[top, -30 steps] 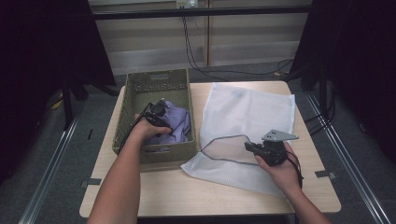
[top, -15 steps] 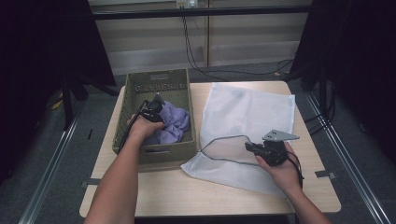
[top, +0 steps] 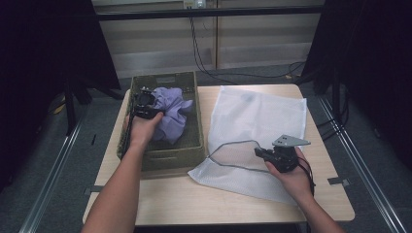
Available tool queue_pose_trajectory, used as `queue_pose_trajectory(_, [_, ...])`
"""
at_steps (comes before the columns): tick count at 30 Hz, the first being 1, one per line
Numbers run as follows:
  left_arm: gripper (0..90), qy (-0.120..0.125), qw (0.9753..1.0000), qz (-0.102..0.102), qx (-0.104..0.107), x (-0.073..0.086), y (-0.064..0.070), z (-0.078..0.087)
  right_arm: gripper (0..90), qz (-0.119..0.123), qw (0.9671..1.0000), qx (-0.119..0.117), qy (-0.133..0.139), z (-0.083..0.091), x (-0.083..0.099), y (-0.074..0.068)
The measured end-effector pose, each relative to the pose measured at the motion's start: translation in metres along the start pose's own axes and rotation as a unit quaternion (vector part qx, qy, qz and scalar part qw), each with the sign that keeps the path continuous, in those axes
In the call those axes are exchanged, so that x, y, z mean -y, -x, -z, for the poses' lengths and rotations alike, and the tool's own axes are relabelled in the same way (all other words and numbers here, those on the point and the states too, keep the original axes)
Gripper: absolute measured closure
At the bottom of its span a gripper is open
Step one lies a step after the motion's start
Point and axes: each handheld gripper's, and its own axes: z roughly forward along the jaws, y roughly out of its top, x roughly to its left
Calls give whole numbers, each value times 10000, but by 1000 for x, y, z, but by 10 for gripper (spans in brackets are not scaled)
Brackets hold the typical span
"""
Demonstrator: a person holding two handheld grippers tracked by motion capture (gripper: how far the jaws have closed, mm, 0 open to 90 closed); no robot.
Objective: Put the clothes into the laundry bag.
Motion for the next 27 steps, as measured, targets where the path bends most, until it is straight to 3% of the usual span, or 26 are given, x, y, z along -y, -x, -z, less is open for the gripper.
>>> queue_pose_trajectory(2, [825,302,9995,3,-92,-1,0,8,885,13,10000,-7,-15,-1,0,-1])
queue_pose_trajectory(4, [825,762,9970,57,-104,-4,2,22,885,39,10000,-16,-25,-1,0,-1])
queue_pose_trajectory(6, [825,890,9959,88,-106,-5,3,25,885,9,10000,-15,-31,-1,0,-1])
queue_pose_trajectory(12, [823,1628,9866,109,-6,-7,10,50,885,12,10000,-10,-18,-2,1,0])
queue_pose_trajectory(15, [822,1917,9814,-19,43,-7,14,64,886,7,10000,-17,-27,-3,2,1])
queue_pose_trajectory(16, [823,1917,9814,-19,43,-7,14,64,886,7,10000,-17,-27,-3,2,1])
queue_pose_trajectory(23, [823,2319,9722,-99,312,-7,28,96,885,-36,10000,-1,-63,-6,2,0])
queue_pose_trajectory(24, [823,2319,9722,-99,312,-7,28,96,885,-36,10000,-1,-63,-6,2,0])
queue_pose_trajectory(27, [822,2410,9692,-179,481,-5,37,109,886,-6,10000,-6,-90,-8,3,0])
